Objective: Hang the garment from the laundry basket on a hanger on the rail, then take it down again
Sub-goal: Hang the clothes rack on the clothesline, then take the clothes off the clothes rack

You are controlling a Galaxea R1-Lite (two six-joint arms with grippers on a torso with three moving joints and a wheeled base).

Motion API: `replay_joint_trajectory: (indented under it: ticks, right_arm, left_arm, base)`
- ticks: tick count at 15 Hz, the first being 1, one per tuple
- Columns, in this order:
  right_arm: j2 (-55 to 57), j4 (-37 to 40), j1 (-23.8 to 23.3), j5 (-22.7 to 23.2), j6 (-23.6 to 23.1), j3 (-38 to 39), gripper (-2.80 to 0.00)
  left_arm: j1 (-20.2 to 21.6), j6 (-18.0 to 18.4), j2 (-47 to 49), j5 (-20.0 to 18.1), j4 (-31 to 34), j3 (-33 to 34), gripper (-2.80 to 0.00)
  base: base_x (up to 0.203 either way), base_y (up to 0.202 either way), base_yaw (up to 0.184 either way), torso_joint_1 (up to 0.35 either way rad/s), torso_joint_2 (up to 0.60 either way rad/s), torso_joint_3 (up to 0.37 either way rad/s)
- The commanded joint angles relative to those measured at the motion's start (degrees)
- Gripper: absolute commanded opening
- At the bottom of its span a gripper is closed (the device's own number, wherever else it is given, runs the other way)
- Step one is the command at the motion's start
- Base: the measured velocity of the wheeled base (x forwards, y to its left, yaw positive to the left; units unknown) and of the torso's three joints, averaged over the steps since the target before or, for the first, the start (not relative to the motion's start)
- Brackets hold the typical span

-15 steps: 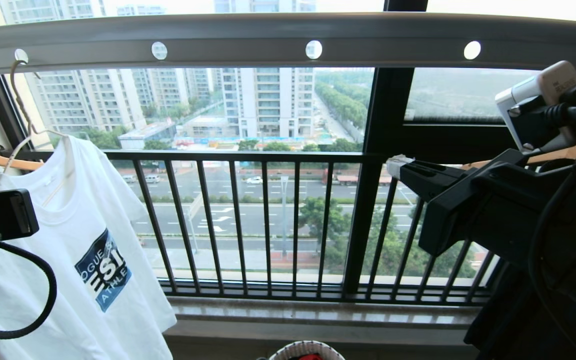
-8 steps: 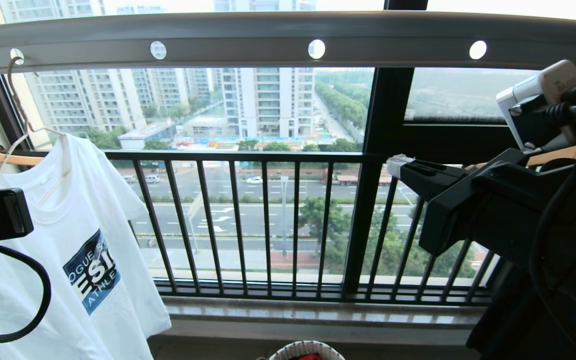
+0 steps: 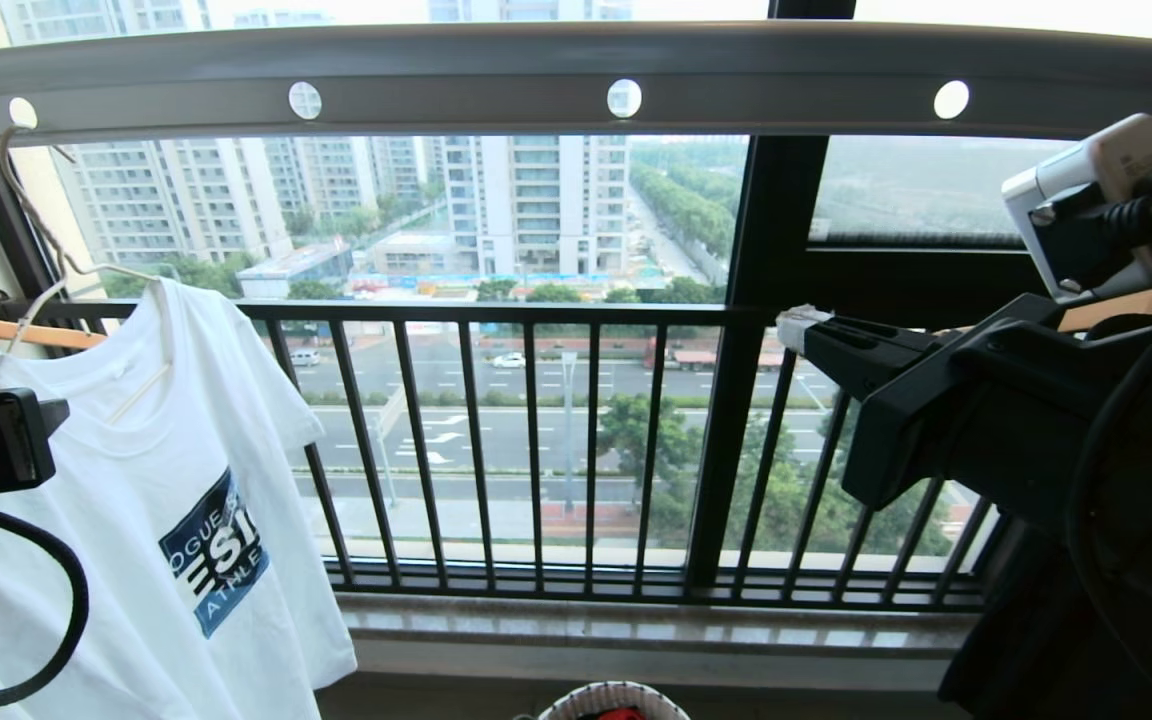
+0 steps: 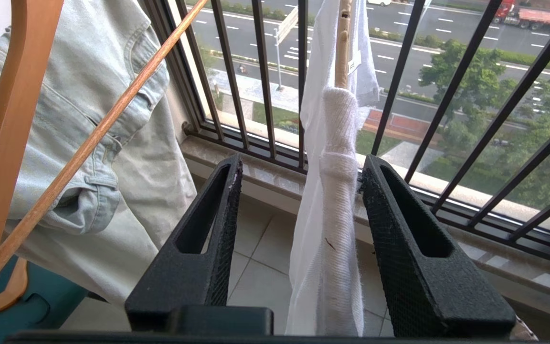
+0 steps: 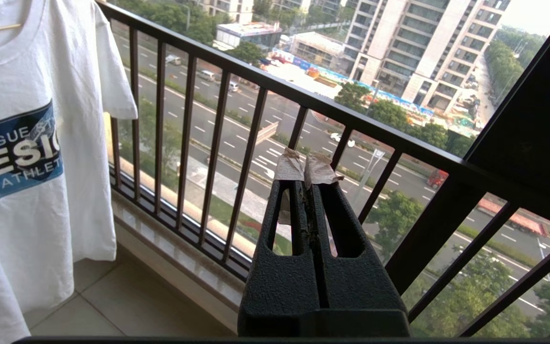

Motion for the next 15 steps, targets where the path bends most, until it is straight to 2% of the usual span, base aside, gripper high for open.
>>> replay_joint_trajectory:
  ticks: [1,2,4,9,11,12,14,15]
  right_arm:
    - [-0.19,-0.22,0.04,-0.10,-0.08,-0.04,-2.80]
    - [-0.54,-0.30,0.04,-0.10,-0.08,-0.04,-2.80]
    - [-1.07,-0.31,0.04,-0.02,-0.08,-0.22,-2.80]
    - [-1.80,-0.31,0.04,-0.02,-0.17,-0.10,-2.80]
    - [-1.86,-0.31,0.04,-0.02,-0.17,-0.13,-2.80]
    - [-1.87,-0.31,0.04,-0.02,-0.34,-0.05,-2.80]
    - [-2.38,-0.31,0.04,-0.02,-0.34,-0.13,-2.80]
    - [-2.81,-0.31,0.04,-0.02,-0.42,-0.13,-2.80]
  left_arm:
    - [-0.02,0.06,-2.45,0.07,0.42,-0.27,0.00]
    - [-0.03,0.46,-3.68,0.09,3.67,-0.66,0.00]
    - [-0.05,1.12,-7.61,-0.06,14.86,-3.52,0.00]
    - [-0.09,1.60,-17.25,-0.28,29.02,-13.71,0.00]
    - [-0.09,1.56,-19.02,-0.21,30.51,-14.22,0.00]
    - [-0.09,1.60,-20.46,-0.24,30.59,-14.33,-2.80]
    - [-0.35,2.04,-21.19,-1.32,30.44,-14.45,-2.80]
    - [-0.36,2.09,-21.37,-3.07,30.43,-14.40,-2.80]
  base:
    - [0.000,0.000,0.000,0.000,0.00,0.000]
    - [0.000,0.000,0.000,0.000,0.00,0.000]
    - [0.000,0.000,0.000,0.000,0.00,0.000]
    - [0.000,0.000,0.000,0.000,0.00,0.000]
    - [0.000,0.000,0.000,0.000,0.00,0.000]
    - [0.000,0.000,0.000,0.000,0.00,0.000]
    - [0.000,0.000,0.000,0.000,0.00,0.000]
    - [0.000,0.000,0.000,0.000,0.00,0.000]
